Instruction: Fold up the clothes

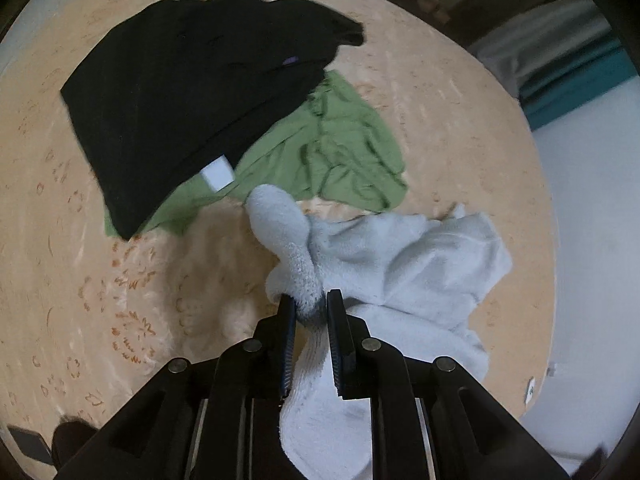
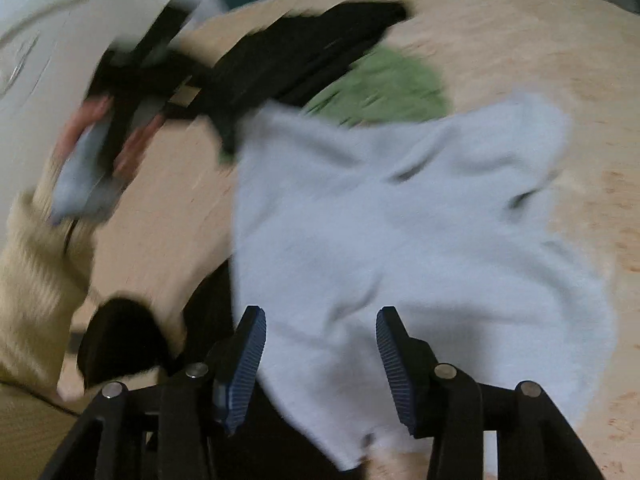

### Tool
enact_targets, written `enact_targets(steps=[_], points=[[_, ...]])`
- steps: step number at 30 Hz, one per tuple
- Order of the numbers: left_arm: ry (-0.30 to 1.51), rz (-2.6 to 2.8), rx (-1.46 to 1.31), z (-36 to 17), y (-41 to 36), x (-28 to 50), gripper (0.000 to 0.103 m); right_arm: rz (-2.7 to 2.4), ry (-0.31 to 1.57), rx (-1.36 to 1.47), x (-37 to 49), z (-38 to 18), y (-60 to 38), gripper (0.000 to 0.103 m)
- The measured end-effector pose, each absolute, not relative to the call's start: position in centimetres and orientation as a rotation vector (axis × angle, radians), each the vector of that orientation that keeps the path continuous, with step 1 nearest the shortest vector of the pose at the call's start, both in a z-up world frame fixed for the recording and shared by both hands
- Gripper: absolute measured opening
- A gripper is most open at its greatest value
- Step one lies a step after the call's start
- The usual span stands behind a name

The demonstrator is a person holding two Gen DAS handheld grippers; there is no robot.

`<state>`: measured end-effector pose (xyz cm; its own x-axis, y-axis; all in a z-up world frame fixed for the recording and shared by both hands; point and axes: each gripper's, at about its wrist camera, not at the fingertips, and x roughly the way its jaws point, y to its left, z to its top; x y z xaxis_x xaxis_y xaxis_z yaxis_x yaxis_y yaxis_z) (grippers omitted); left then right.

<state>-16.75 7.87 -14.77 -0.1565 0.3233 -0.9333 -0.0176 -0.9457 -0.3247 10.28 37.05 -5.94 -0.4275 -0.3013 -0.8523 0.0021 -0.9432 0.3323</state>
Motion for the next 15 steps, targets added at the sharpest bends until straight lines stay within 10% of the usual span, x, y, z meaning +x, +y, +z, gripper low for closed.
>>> enact_targets(steps=[6, 15], points=[[-0.191, 2.276, -1.637, -9.5, 12.9, -17.0, 0.078, -2.708, -0.571, 1.632, 8.4, -5.8, 46.9, 0.061], [0.228, 2.159, -1.652, -15.1, 24.1, -18.3, 0.079, -2.68, -0.691, 1.866, 0.0, -16.7, 53.0, 0.062]])
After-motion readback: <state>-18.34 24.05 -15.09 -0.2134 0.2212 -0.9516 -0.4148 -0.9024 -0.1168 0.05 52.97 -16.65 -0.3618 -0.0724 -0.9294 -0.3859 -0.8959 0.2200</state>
